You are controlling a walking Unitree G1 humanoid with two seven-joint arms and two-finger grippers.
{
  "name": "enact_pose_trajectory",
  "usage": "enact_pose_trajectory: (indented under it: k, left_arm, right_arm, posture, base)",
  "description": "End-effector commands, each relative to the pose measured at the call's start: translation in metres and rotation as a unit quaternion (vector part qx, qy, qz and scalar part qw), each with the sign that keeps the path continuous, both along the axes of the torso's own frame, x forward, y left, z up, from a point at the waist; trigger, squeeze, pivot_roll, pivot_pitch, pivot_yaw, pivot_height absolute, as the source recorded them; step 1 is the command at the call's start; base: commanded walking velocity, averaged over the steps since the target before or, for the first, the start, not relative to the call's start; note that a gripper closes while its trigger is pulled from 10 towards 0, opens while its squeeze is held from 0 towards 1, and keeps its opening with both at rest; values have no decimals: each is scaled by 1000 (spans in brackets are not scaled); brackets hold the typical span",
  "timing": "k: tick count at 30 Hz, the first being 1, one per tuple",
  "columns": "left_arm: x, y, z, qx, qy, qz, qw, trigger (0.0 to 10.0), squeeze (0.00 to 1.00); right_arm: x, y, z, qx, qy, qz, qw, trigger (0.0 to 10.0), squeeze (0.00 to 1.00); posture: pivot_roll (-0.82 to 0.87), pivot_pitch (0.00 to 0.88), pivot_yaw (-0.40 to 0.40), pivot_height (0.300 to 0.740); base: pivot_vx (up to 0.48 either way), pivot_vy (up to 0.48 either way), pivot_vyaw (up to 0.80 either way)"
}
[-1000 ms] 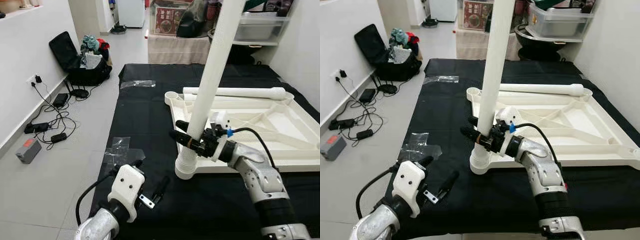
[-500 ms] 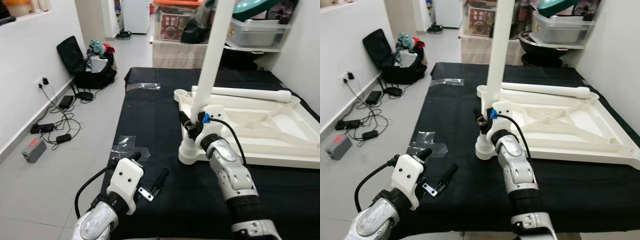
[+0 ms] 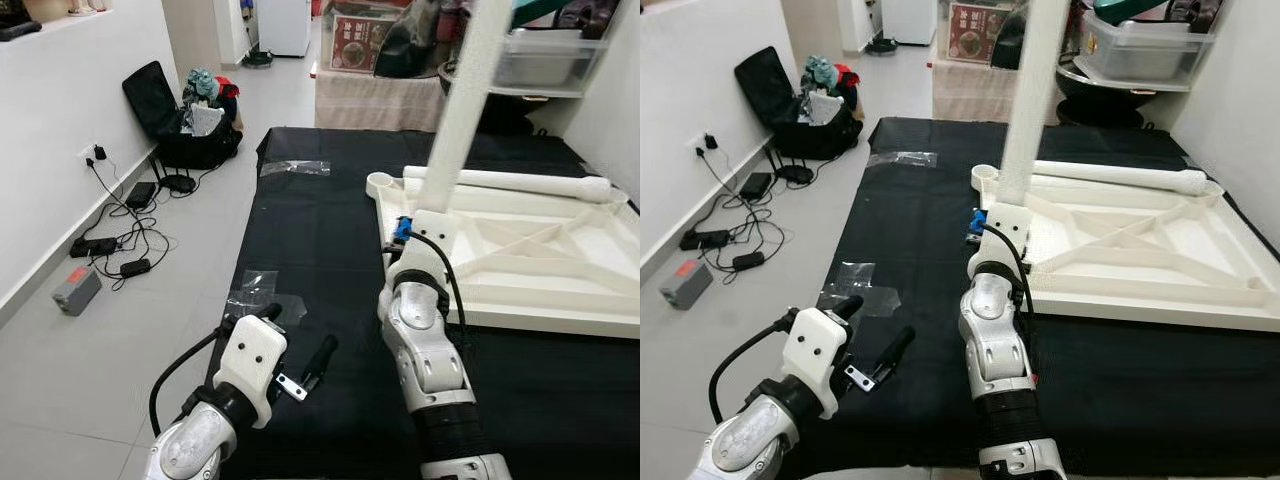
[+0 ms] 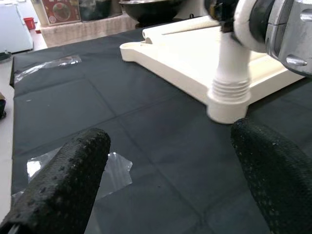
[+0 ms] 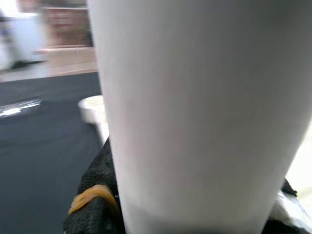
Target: Building children table
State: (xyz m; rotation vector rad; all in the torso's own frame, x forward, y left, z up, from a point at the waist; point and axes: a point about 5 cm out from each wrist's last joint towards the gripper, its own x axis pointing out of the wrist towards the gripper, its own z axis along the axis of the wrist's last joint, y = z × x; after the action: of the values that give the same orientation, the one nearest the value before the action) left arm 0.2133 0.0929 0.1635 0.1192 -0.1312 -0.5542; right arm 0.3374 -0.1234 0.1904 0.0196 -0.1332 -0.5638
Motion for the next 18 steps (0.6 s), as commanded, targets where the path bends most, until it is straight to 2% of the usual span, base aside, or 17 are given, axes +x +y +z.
enact_pose_trajectory:
  k: [1, 5, 6, 7, 8, 10, 11, 17, 18]
  left_arm:
    - [-3, -1, 1, 4, 1, -2, 1000, 10000, 0]
    - [-3, -1, 1, 4, 1, -1, 1000, 10000, 0]
    - [-3, -1, 0, 4, 2, -2, 1000, 10000, 0]
    - [-3, -1, 0, 4, 2, -2, 1000, 10000, 0]
    - [-4, -1, -1, 4, 3, -3, 1000, 10000, 0]
    - [-4, -1, -1, 4, 3, -3, 1000, 10000, 0]
    - [-3, -2, -2, 5, 4, -4, 1000, 10000, 0]
    - [-3, -3, -3, 5, 5, -5, 1000, 10000, 0]
    - [-4, -4, -3, 3, 6, -6, 1000, 10000, 0]
  right_arm:
    - [-2, 39, -5, 70, 35, 3, 997, 0, 0]
    - [-1, 42, -5, 66, 36, 13, 997, 0, 0]
    - [0, 44, -1, 55, 27, 36, 997, 10000, 0]
    - [0, 44, -1, 55, 27, 36, 997, 10000, 0]
    - [2, 46, 2, 60, 19, 72, 995, 10000, 0]
    - [3, 47, 2, 69, 16, 86, 994, 10000, 0]
    - [3, 48, 3, 78, 13, 96, 992, 10000, 1000]
    - [5, 40, 2, 75, 21, 115, 990, 10000, 1000]
    - [6, 34, 1, 61, 26, 115, 991, 10000, 0]
  posture:
    - [107, 101, -56, 740]
    - [109, 98, -58, 740]
    - [103, 93, -59, 740]
    - [103, 93, -59, 740]
    - [98, 91, -57, 740]
    - [98, 91, -57, 740]
    - [97, 88, -57, 740]
    - [97, 82, -54, 740]
    - [94, 79, -53, 740]
  base:
    - [0, 0, 0]
    - [0, 0, 0]
    - [0, 0, 0]
    - [0, 0, 0]
    - [0, 0, 0]
    - [0, 0, 0]
    - [0, 0, 0]
    - [0, 0, 0]
    - [0, 0, 0]
